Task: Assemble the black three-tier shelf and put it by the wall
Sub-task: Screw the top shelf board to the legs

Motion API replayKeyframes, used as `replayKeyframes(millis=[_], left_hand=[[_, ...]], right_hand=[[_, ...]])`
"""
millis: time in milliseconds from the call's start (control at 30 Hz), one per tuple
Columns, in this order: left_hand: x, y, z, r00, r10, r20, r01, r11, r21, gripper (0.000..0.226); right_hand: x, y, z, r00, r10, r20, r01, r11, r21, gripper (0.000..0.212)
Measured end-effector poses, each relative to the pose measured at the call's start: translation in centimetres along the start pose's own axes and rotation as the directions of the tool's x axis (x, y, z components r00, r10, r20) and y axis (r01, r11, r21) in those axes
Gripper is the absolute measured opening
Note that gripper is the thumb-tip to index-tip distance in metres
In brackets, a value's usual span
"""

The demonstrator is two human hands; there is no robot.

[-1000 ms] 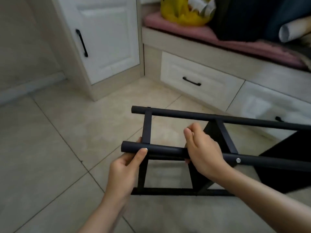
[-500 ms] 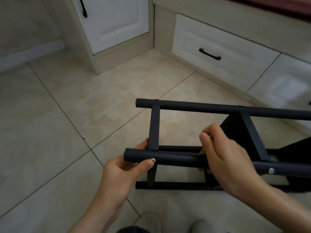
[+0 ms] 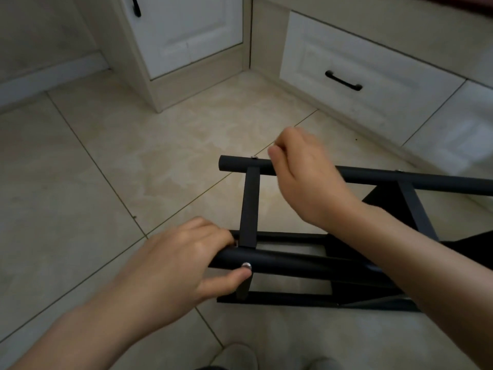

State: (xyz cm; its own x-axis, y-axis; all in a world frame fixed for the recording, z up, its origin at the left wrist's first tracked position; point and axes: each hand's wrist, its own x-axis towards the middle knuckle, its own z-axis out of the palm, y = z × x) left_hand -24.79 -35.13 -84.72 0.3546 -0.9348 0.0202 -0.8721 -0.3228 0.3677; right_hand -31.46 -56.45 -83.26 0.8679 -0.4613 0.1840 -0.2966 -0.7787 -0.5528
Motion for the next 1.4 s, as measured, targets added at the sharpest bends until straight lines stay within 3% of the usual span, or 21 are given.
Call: replayKeyframes(millis=[100, 233, 333, 467, 600, 867, 1267, 1400], left_hand=[[1.3, 0.8, -0.9, 0.994, 0.070, 0.084, -0.082, 0.986, 0.148, 0.040], [2.1, 0.1, -0.6, 0.985, -0.002, 0.172, -0.021, 0.991, 0.132, 0.052], [2.0, -0.3, -0.3, 0.980, -0.002, 0.198, -0.014, 0.997, 0.081, 0.054], [1.5, -0.7, 0.4, 0.991, 0.069, 0.112, -0.068, 0.998, -0.012, 0.047], [1.3, -1.0, 0.9, 0.992, 0.125, 0.027, -0.125, 0.992, -0.010, 0.054], [1.4, -1.2, 1.3, 0.956, 0.260, -0.136, -0.241, 0.961, 0.136, 0.062], [-0.3, -0.9, 2.0, 0.977, 0.171, -0.124, -0.171, 0.985, 0.009, 0.042], [-0.9, -0.3, 2.5, 0.970, 0.166, -0.176, -0.161, 0.986, 0.043, 0.038]], right_hand=[[1.5, -0.2, 1.5, 0.997, -0.017, 0.080, 0.016, 1.000, 0.023, 0.024], [2.7, -0.5, 2.3, 0.986, -0.028, 0.162, 0.028, 1.000, 0.004, 0.026], [3.8, -0.2, 1.8, 0.978, 0.061, 0.201, -0.091, 0.986, 0.141, 0.028], [4.7, -0.1, 1.9, 0.950, 0.099, 0.297, -0.118, 0.992, 0.047, 0.026], [4.4, -0.1, 2.8, 0.956, 0.076, 0.283, -0.074, 0.997, -0.019, 0.024], [3.9, 0.1, 2.9, 0.972, 0.022, 0.235, -0.020, 1.000, -0.010, 0.028], [2.6, -0.3, 3.0, 0.974, -0.034, 0.223, 0.036, 0.999, -0.003, 0.028], [2.2, -0.5, 3.2, 0.977, -0.035, 0.211, 0.038, 0.999, -0.011, 0.028]])
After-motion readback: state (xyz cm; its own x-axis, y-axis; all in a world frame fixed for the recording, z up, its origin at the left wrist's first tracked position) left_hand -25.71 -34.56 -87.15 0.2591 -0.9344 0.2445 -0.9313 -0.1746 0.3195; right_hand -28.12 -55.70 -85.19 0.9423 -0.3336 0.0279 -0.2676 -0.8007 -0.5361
